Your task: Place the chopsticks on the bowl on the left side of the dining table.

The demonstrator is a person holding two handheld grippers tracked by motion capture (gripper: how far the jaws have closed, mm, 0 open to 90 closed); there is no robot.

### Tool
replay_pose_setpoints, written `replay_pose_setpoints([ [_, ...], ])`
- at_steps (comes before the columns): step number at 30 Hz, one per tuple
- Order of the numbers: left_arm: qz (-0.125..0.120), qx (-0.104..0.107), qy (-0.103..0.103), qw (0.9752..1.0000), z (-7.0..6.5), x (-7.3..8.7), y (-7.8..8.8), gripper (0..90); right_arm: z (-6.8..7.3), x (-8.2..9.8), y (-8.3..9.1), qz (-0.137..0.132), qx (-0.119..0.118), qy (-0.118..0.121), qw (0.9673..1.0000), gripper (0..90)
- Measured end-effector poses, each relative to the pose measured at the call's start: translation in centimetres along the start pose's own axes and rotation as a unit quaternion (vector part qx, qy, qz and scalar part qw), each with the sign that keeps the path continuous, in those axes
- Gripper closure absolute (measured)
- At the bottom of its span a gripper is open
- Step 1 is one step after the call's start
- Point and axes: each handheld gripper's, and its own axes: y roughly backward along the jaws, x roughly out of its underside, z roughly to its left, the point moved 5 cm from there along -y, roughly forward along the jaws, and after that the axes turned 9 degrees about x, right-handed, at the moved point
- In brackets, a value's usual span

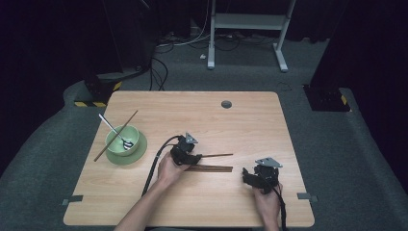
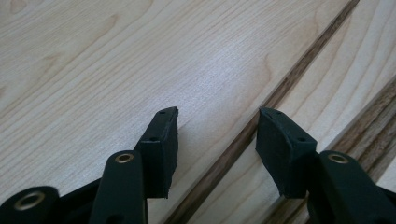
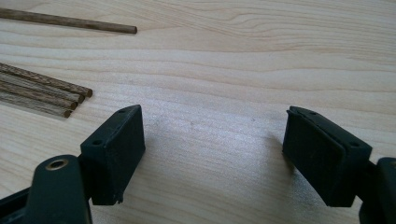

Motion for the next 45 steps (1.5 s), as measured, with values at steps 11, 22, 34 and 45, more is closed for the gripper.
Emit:
replay_pose_setpoints([
  [11, 0.007, 0.001, -0.003, 1.0000, 0.5, -0.5, -0.2, 54.4, 0.0, 0.0, 0.0, 0.000, -0.001, 0.000, 1.0000, 20.4],
  [22, 0.011, 0.003, -0.003, 0.9999, 0.8, -1.1, -0.5, 61.3, 0.0, 0.0, 0.0, 0.000, -0.001, 0.001, 1.0000, 20.4],
  [34, 0.019, 0.006, -0.009, 0.9998, 1.0, -1.5, -0.7, 68.6, 0.0, 0.0, 0.0, 0.000, -0.001, 0.001, 1.0000, 20.4],
  [45, 0.018, 0.007, -0.009, 0.9998, 1.4, -1.6, -0.7, 72.3, 0.0, 0.0, 0.0, 0.000, -0.001, 0.001, 1.0000, 20.4],
])
